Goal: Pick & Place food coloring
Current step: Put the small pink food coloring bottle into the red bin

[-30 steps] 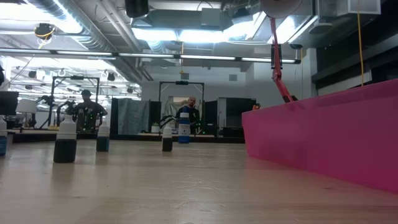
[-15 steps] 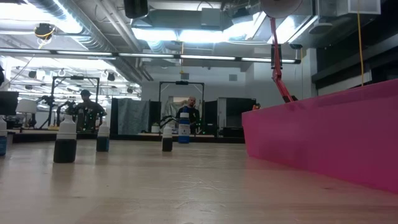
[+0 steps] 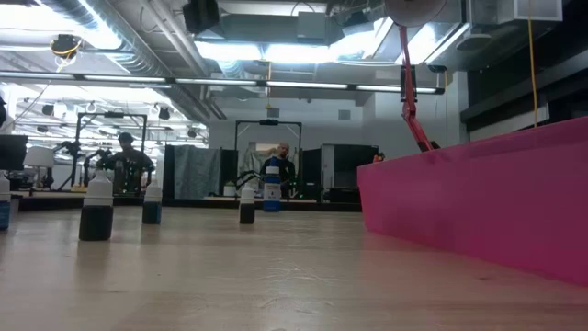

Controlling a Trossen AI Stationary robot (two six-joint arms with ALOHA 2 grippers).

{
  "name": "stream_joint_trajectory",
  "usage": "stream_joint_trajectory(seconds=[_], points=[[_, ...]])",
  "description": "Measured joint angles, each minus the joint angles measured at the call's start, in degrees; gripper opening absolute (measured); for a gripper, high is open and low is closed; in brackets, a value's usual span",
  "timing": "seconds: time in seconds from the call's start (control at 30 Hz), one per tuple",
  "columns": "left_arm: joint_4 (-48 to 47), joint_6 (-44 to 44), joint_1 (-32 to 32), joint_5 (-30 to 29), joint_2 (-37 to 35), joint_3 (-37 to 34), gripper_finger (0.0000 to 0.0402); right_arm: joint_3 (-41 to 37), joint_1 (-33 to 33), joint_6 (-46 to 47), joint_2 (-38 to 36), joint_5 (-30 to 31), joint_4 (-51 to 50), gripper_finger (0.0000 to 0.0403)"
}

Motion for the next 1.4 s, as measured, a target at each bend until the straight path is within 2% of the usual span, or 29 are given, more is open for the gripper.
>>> stream_joint_trajectory(seconds=[0.23, 0.5, 0.73, 0.83, 1.03, 1.4], points=[[-4.5, 5.0, -0.3, 0.0, -0.1, 0.0, 0.0059, 13.8, -2.9, 15.0, 1.0, -0.8, -19.0, 0.0252], [-6.3, 9.7, -0.3, 0.0, 0.6, 2.5, 0.0059, 25.6, -7.3, 29.1, 7.5, -10.9, -33.0, 0.0237], [-13.6, 13.6, -0.3, -0.8, 1.4, 6.7, 0.0059, 31.3, -7.3, 32.2, 12.6, -14.9, -34.3, 0.0213], [-13.5, 14.9, -0.3, -0.8, 2.2, 8.4, 0.0059, 32.6, -7.4, 32.7, 14.1, -17.1, -34.8, 0.0208], [-17.5, 17.1, -0.3, -2.0, 4.3, 11.7, 0.0059, 32.7, -7.4, 34.2, 15.2, -18.0, -35.0, 0.0208], [-17.9, 20.8, -0.3, -1.3, 10.2, 16.9, 0.0059, 32.8, -7.3, 36.6, 15.6, -19.8, -35.6, 0.0221]])
